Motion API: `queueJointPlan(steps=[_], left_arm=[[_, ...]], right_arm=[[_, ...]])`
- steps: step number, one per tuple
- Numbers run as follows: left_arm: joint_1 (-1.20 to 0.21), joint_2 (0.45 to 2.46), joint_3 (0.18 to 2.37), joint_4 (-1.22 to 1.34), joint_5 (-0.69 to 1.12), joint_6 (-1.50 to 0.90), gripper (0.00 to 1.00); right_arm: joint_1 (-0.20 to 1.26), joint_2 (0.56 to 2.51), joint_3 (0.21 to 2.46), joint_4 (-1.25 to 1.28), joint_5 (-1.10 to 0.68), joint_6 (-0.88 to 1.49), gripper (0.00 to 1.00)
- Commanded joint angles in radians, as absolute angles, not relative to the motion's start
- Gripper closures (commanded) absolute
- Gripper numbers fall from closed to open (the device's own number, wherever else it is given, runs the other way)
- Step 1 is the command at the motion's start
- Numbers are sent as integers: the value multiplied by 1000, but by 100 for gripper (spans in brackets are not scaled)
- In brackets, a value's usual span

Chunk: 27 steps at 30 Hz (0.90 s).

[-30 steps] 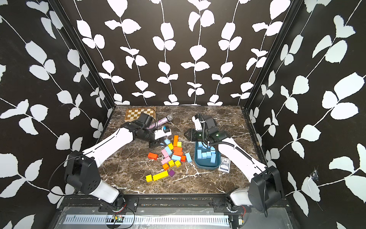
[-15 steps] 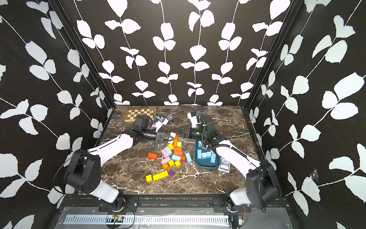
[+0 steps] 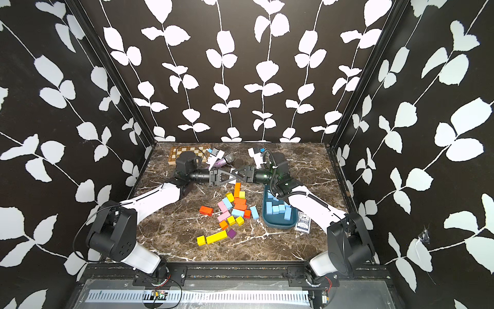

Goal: Pick out the blue building blocks
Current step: Pick up the building block from the center of the board.

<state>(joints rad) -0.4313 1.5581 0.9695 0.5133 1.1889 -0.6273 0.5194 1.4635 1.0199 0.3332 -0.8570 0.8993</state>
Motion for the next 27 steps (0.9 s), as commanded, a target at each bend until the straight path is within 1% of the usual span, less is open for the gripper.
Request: queueJointPlan(steps=[1, 6, 8, 11, 13, 17, 19, 24, 27], left_arm=[[-434, 1559, 953, 620, 1215, -679, 100], [-438, 1555, 947, 623, 1224, -681, 99], [-441, 1551, 943, 621, 1231, -675, 99], [-443, 1545, 934, 588, 1235, -653, 96], [-442, 1542, 933, 555, 1232, -632, 93], [-442, 1536, 933, 513, 1225, -611, 83], [-442, 1535, 934, 498, 1221, -605, 76], [-442, 1532, 949, 384, 1211, -536, 51], [-441, 1531, 951, 334, 1200, -509, 43]], right_arm=[[526, 1474, 1055, 453, -908, 941, 64], [526, 1497, 1068, 527, -923, 976, 78], [527, 1504, 1070, 544, -926, 983, 82], [526, 1505, 1074, 550, -923, 982, 88], [526, 1505, 1072, 548, -922, 978, 92], [528, 1503, 1067, 520, -913, 959, 97], [526, 1500, 1063, 501, -903, 947, 100], [524, 1488, 1057, 404, -863, 886, 100], [514, 1488, 1047, 361, -846, 867, 100]])
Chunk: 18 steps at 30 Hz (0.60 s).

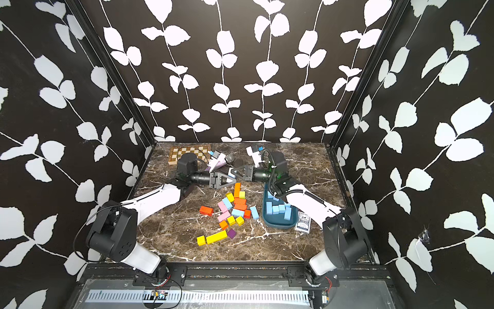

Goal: Pick out the blue building blocks
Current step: Pick up the building block from the center of the board, then place the building block in the storage box.

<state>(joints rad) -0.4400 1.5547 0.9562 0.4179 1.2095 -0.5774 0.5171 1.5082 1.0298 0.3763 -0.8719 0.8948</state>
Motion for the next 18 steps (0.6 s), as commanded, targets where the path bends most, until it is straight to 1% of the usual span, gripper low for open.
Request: queueJointPlan(steps=[1, 4, 7, 9, 12, 15, 17, 18], left_arm=[[-440, 1531, 951, 311, 1189, -494, 41], [-432, 1526, 962, 193, 1151, -427, 34], [-425, 1520, 985, 4, 1066, -308, 30], [-425, 1522, 1010, -139, 964, -210, 28], [-421, 1528, 1011, -199, 891, -164, 27], [-423, 1532, 1001, -193, 887, -169, 27], [-423, 1532, 997, -187, 888, -176, 27], [-423, 1532, 996, -191, 882, -177, 27]], right_arm=[[506, 1487, 1045, 350, -843, 867, 100], [462, 1461, 1026, 221, -808, 828, 100], [396, 1418, 1042, -94, -773, 677, 100], [352, 1394, 1073, -381, -686, 548, 100], [299, 1390, 1096, -699, -569, 420, 100], [287, 1404, 1092, -877, -462, 340, 100], [288, 1424, 1079, -930, -404, 328, 100], [287, 1436, 1071, -934, -405, 320, 100]])
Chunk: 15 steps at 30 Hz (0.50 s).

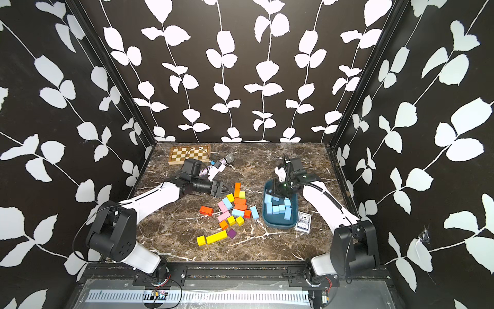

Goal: Pick out the blue building blocks
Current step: Place the building block in the storage box.

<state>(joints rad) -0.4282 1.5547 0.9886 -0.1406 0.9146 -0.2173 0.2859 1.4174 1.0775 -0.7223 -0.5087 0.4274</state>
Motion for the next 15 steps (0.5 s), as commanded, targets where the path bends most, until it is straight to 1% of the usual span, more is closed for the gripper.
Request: queueJointPlan(steps=[1, 7, 15], left_arm=[[-422, 1532, 996, -195, 877, -172, 27], [-423, 1532, 994, -210, 867, -152, 27], [-423, 1535, 996, -218, 865, -143, 27]], right_arm=[[287, 1446, 1068, -924, -405, 325, 100], [288, 1505, 1058, -759, -516, 370, 100], [289, 1655, 1101, -691, -572, 341, 100]])
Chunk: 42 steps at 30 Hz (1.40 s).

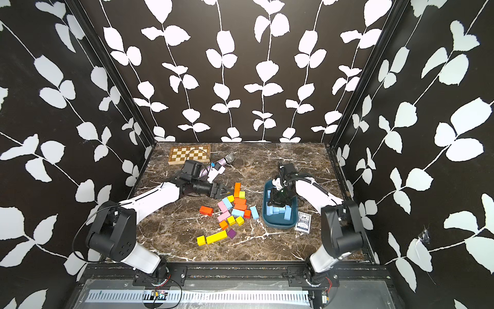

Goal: Pick out the blue building blocks
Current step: Place the building block in the storage box, then pick up the building block from the center of the board.

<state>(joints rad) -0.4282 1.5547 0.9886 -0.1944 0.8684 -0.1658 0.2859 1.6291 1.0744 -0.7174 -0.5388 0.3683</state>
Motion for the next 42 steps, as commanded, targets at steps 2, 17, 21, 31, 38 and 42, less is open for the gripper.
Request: queueJointPlan(steps=[2, 17, 21, 31, 38, 42], left_arm=[[-422, 1537, 997, -219, 863, -141, 27], [-423, 1554, 1012, -259, 824, -104, 27], [-423, 1562, 1026, -295, 784, -80, 27], [-492, 1591, 1124, -489, 459, 87, 27], [-611, 1688, 1241, -676, 170, 252, 24], [-630, 1743, 1267, -703, 113, 295, 23]], right_arm=[[288, 1673, 1100, -676, -578, 340, 100], [288, 1703, 1105, -718, -429, 332, 76], [288, 1664, 1127, -761, -376, 328, 66], [305, 1529, 1175, -775, -366, 352, 63], [335, 1475, 1184, -763, -357, 386, 63], [357, 1470, 1185, -754, -357, 392, 63]])
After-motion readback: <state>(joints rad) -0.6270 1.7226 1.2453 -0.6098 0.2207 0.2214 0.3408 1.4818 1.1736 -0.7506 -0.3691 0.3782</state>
